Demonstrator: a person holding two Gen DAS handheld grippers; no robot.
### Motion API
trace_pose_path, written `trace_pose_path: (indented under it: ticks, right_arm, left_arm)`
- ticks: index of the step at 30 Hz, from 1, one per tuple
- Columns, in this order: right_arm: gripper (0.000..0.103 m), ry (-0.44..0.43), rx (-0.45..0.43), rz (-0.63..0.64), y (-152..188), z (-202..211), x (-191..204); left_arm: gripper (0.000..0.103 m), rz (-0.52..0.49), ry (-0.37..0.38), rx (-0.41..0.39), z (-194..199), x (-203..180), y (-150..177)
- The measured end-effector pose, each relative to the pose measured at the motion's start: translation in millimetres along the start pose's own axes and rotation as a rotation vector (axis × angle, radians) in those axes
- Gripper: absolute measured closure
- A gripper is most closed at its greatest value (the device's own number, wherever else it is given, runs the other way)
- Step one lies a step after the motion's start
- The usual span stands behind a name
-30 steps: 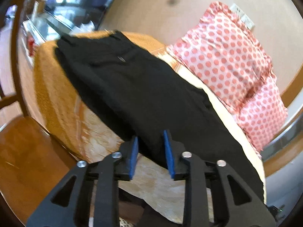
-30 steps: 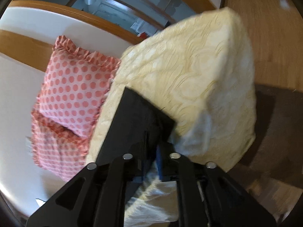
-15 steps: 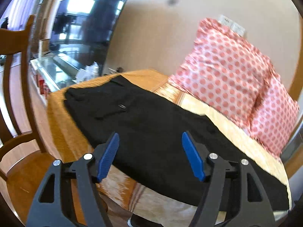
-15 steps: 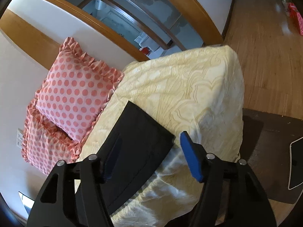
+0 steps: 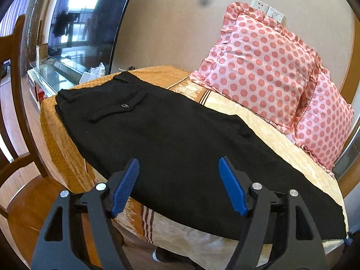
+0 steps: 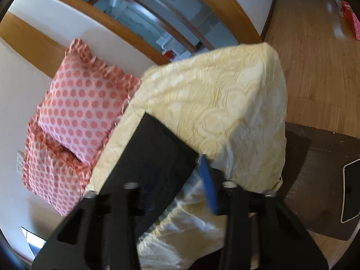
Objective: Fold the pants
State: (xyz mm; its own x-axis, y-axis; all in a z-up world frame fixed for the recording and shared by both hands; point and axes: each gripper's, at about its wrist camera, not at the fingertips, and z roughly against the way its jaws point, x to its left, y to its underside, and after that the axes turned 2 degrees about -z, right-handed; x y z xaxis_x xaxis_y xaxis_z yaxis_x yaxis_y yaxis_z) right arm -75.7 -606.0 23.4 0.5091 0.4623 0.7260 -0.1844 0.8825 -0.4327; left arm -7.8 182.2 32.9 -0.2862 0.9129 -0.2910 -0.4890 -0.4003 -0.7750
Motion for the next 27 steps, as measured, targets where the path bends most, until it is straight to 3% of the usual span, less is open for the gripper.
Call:
trace_pose_path:
  ticks: [6, 10, 12, 15, 16, 18, 22, 27]
  right_arm:
    - [0.099, -0.020, -0.054, 0.055, -9.5, -7.6, 15.2]
    - [0.099, -0.002, -0.037, 0.057, -8.4, -12.0, 16.5]
    - [0.095, 0.016, -0.029, 0.039, -7.7, -6.1, 12.6]
    - [0.073, 0.047, -0.041, 0.016, -13.7, 4.8, 6.0]
    - [0.073, 0.055, -0.062, 0.034, -17.8, 8.5, 7.6]
    - [0.073, 0.069, -0.073, 0.096, -25.4, 7.9, 18.3]
    - [0.073, 0.125, -0.025, 0.369, -39.8, -28.0, 73.8]
    - [0.073, 0.161, 0.108, 0.540, -49.6, -93.2, 118.7]
  left_arm:
    - [0.026, -0.008, 0.000, 0.007, -2.5, -0.9, 1.8]
    - [0.024, -0.012, -0.003, 0.015, -5.2, -1.2, 5.2]
    - [0.024, -0.011, 0.000, 0.020, -6.4, 0.1, 6.9]
    - [0.023, -0.015, -0.002, 0.025, -9.3, -0.3, 6.3]
    - [0.022, -0.018, -0.004, 0.026, -10.4, -1.1, 6.3]
    - [0.022, -0.025, -0.010, 0.027, -11.6, -2.3, 6.4]
    - [0.021, -0.031, -0.025, 0.024, -12.0, -4.9, 6.6]
    - [0.021, -0.023, -0.026, 0.024, -10.4, -6.0, 6.2]
